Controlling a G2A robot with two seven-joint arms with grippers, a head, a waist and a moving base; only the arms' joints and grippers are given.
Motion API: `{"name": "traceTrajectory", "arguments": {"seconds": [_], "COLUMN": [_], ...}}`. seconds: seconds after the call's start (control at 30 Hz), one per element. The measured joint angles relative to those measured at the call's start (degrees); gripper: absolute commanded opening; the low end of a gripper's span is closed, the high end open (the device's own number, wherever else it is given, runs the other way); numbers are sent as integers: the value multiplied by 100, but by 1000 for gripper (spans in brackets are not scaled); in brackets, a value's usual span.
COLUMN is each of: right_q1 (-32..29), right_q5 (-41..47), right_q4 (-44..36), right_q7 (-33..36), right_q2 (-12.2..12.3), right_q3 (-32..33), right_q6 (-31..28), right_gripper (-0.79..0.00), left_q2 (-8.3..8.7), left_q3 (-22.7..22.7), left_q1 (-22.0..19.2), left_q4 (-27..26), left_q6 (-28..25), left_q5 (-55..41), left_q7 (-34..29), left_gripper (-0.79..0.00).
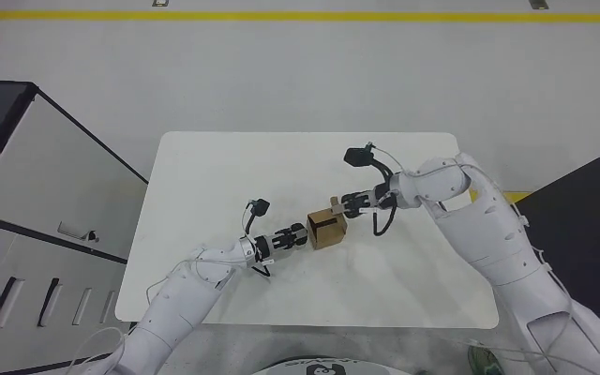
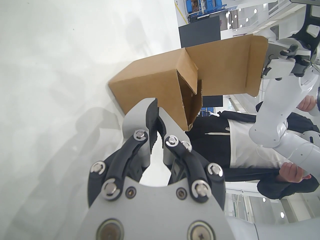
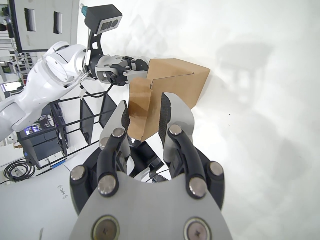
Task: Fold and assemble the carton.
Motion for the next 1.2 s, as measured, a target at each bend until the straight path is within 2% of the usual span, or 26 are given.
{"name": "traceTrajectory", "arguments": {"seconds": [0.17,0.5,0.8,1.03,1.2], "right_q1": [183,513,919,1252,1476], "right_q5": [-246,-516,-848,-1003,-1101], "right_q4": [-84,-73,27,192,295], "right_q7": [156,362,717,881,987], "right_q2": [-31,-107,-231,-368,-474], "right_q3": [-214,-565,-1054,-1429,-1679], "right_q6": [198,463,669,800,879], "right_gripper": [-622,-723,-702,-773,-754], "left_q2": [0,0,0,0,0], "left_q3": [0,0,0,0,0], "left_q1": [0,0,0,0,0], "left_q4": [0,0,0,0,0], "left_q6": [0,0,0,0,0], "left_q5": [0,0,0,0,0], "left_q7": [0,0,0,0,0], "left_gripper": [-785,-785,-785,-785,-785]}}
